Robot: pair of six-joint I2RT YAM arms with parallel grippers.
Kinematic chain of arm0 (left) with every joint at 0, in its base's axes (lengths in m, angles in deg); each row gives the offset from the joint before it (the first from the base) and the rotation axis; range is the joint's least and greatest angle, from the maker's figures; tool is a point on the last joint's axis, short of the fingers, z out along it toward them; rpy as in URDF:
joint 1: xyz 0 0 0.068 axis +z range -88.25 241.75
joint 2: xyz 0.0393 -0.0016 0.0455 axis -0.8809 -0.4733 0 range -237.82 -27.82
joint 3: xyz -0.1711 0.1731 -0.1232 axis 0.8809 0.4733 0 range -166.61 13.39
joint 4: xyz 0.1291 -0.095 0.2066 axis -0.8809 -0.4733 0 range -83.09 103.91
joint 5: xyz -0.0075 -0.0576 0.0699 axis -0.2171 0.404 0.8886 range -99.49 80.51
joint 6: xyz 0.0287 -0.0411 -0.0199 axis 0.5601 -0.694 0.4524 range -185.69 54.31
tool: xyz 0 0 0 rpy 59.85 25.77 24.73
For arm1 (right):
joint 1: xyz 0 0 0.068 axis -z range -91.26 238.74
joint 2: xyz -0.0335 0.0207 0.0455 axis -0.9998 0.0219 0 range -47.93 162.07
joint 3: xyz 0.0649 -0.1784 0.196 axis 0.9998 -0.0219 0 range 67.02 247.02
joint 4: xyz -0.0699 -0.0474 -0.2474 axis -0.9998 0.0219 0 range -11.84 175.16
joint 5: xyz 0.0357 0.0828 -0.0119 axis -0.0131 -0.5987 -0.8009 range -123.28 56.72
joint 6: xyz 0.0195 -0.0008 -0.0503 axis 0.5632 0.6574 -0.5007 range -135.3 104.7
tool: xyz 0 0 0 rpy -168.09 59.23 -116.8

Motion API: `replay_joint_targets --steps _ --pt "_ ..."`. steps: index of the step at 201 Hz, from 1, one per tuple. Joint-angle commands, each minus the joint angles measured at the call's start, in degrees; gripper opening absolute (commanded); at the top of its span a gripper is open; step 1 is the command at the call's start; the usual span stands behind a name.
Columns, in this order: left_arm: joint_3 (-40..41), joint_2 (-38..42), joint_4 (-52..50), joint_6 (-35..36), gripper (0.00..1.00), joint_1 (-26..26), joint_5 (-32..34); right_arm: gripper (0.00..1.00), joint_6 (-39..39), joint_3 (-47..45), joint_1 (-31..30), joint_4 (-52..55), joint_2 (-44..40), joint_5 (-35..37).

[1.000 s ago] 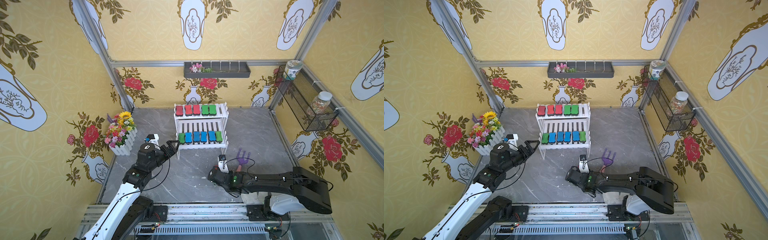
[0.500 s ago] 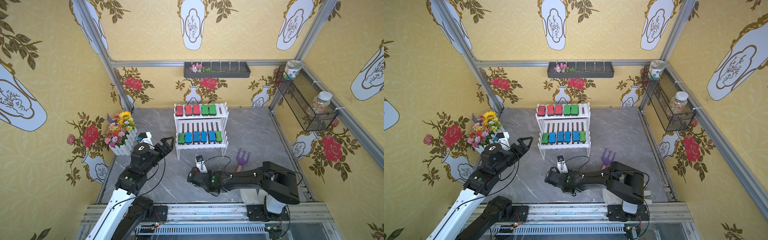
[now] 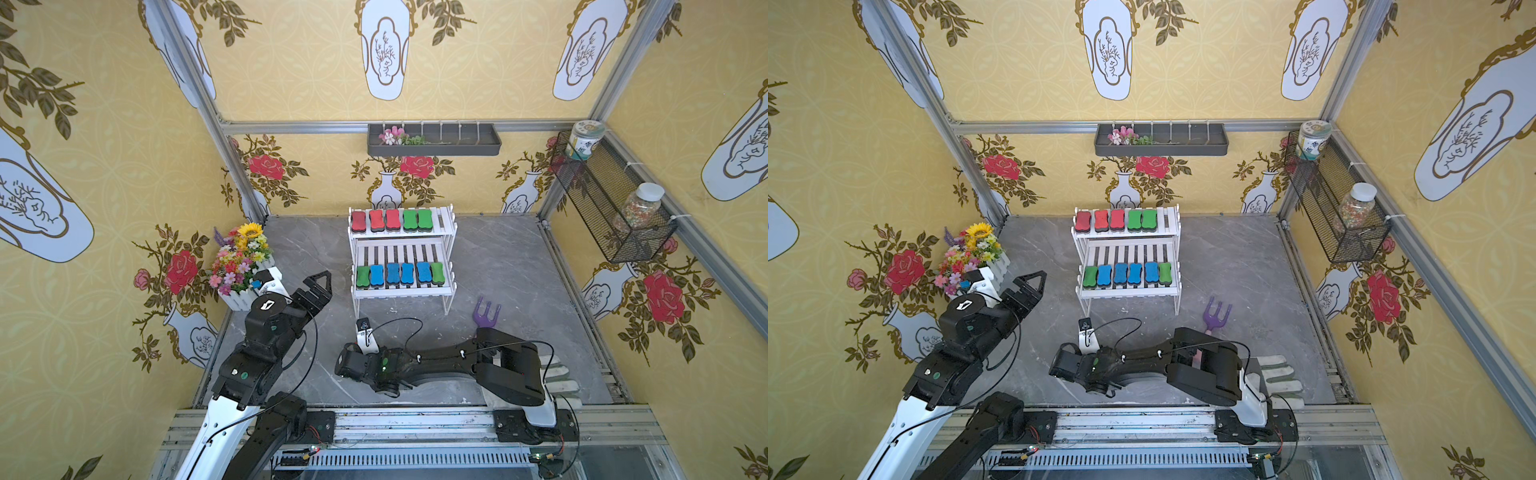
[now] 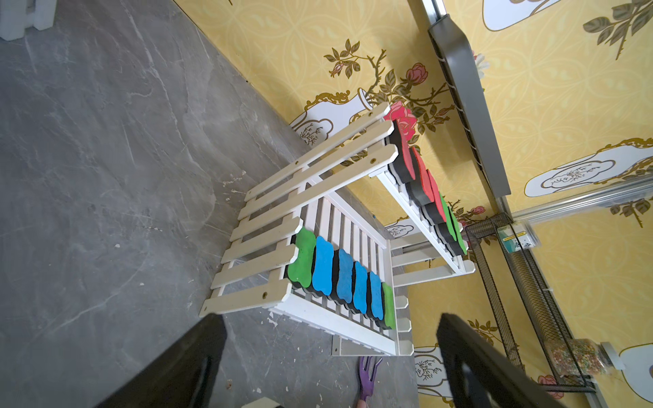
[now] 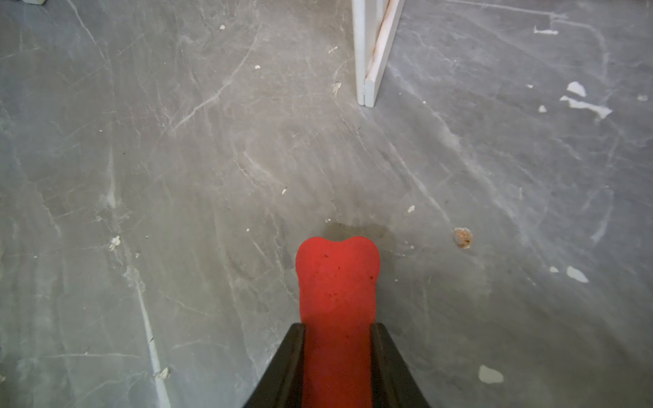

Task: Remove the whiteboard erasers from the shelf
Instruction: Place the whiteboard eraser at the center of the board.

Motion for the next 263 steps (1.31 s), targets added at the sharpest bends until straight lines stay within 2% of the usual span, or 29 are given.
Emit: replay_joint_targets --steps 1,35,80,112,162,200,263 --pt "0.65 -0.02 -0.42 -0.3 0.99 0.11 -0.06 0.32 4.02 1.11 -0.31 4.53 0.66 3.31" --pt "0.99 0.14 -0.38 -0.84 0.99 0.11 -0.89 0.34 7.05 1.78 -0.02 5.04 1.57 4.53" --pt "0.83 0.99 -1.33 -0.84 0.99 0.12 -1.05 0.62 5.38 1.96 -0.28 3.59 1.04 5.13" --pt "0.1 0.68 -1.47 -0.41 0.99 0.11 -1.77 0.69 3.02 1.24 -1.04 2.79 -1.55 7.16" --pt "-0.02 0.43 -1.29 0.39 0.99 0.06 -2.69 0.73 -0.71 -0.56 -1.6 4.45 -8.83 5.27" --pt "2.08 -0.94 0.94 0.83 1.0 0.04 -6.39 0.72 -7.33 -2.79 -1.5 6.38 -19.07 2.83" --pt "4.24 -3.13 6.66 1.71 0.99 -0.63 -15.32 0.72 -16.01 2.33 1.19 14.92 -30.73 6.89"
